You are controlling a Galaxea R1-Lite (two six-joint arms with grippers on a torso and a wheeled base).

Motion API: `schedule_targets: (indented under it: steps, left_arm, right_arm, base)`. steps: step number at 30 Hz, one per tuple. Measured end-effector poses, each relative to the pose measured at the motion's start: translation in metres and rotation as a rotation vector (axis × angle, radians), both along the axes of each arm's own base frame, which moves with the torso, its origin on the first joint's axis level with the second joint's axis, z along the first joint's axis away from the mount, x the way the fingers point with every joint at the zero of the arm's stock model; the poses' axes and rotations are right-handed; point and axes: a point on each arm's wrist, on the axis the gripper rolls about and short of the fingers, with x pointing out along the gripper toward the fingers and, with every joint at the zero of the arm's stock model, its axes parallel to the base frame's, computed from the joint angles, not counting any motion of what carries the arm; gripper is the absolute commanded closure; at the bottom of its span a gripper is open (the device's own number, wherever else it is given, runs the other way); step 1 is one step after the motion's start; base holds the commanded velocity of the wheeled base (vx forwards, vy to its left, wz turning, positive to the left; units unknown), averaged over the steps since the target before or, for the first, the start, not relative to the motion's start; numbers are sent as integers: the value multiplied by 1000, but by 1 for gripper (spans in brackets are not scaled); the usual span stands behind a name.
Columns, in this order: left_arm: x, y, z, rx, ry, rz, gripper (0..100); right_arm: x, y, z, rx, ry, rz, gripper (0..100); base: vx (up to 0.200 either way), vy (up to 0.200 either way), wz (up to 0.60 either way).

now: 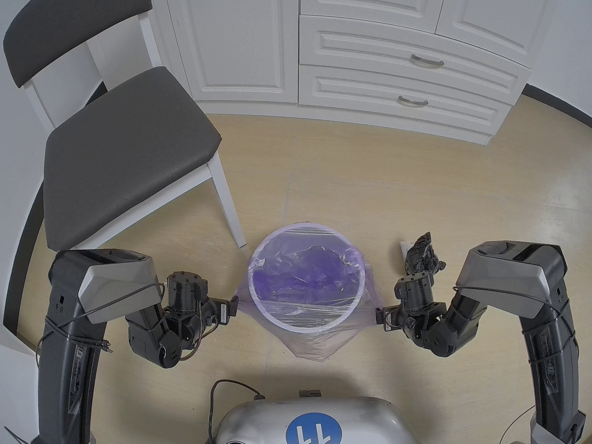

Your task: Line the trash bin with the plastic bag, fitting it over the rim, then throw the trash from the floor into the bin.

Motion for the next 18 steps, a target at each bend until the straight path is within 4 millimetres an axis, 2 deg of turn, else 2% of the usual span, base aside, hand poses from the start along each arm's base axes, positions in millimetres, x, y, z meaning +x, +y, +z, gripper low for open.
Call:
schedule_targets:
  steps: [8, 18]
  left_arm:
    - [-11, 2, 13, 14, 5, -26, 0]
    - [-35, 6, 45, 43, -10, -110, 0]
  right_arm:
    - [-21, -10, 30, -52, 7, 29, 0]
    - [-55, -26, 90, -64, -56, 92, 0]
  base:
    - [0, 0, 0]
    - [0, 0, 0]
